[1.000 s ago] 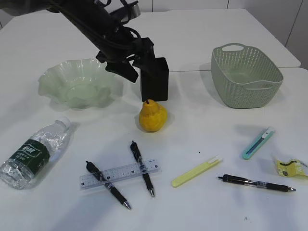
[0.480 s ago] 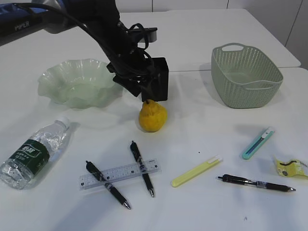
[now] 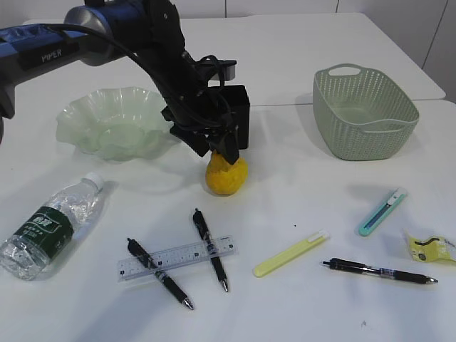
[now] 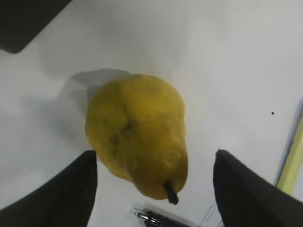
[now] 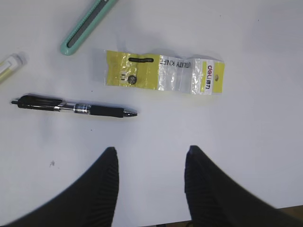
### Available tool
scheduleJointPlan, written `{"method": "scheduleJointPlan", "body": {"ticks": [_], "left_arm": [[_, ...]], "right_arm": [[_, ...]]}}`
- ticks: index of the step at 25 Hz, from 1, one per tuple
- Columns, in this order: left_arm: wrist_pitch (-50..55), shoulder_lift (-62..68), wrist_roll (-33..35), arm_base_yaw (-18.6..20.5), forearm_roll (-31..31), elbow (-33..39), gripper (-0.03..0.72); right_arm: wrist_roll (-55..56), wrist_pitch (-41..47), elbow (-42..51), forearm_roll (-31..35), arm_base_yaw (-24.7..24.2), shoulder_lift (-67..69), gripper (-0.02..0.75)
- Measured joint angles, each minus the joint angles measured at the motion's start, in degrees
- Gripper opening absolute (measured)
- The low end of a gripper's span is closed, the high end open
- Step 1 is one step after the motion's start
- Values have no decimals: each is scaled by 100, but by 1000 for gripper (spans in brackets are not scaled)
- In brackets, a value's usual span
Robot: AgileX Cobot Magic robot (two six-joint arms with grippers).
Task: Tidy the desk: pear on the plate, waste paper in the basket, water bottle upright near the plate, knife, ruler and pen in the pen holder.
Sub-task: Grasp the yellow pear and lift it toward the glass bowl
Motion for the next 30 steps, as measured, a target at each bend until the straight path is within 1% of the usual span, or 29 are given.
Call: {"method": "scheduleJointPlan", "body": {"ticks": [9, 16, 30], "left_arm": [[-36, 4, 0, 0, -12, 0, 531], [-86, 13, 0, 0, -215, 0, 529], [-56, 204, 0, 0, -205, 0, 529]], "right_arm": [[0, -50, 0, 0, 0, 0, 370], [0, -53, 0, 0, 0, 0, 370], [0, -63, 0, 0, 0, 0, 370]]}}
